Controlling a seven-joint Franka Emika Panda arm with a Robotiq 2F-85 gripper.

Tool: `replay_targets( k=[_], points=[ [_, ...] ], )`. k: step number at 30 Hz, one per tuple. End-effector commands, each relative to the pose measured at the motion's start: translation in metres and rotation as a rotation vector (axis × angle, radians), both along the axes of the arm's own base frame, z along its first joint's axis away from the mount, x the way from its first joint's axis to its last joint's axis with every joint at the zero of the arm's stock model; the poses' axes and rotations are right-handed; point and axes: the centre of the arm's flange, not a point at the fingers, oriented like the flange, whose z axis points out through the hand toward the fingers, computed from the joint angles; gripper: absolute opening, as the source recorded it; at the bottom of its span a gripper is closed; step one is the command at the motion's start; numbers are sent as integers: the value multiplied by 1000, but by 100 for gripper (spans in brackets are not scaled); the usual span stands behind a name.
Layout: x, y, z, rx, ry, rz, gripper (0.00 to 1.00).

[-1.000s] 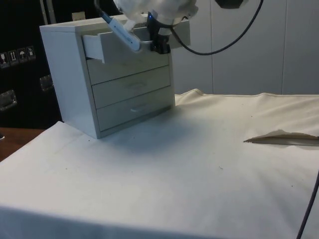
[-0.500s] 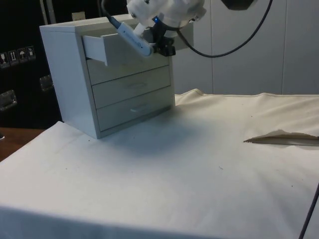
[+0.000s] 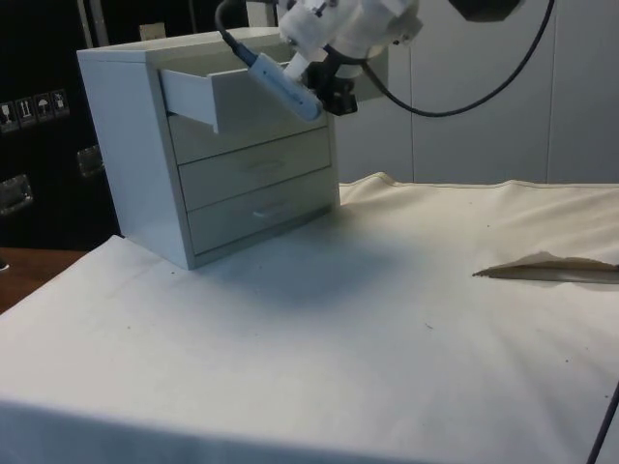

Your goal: Open the drawer, then close it.

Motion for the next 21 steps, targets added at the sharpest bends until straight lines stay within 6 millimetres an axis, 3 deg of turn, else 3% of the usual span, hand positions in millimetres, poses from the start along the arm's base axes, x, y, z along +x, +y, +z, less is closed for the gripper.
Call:
replay_targets(
  k=[1,5,11,21],
  points=[
    [-8,3,1,-6,0,11,0],
    [-9,3,-1,-5,3,6,0],
    [-28,4,3,-17,0,24,0],
    [-26,4,5,-15,-9,27,3]
  ],
)
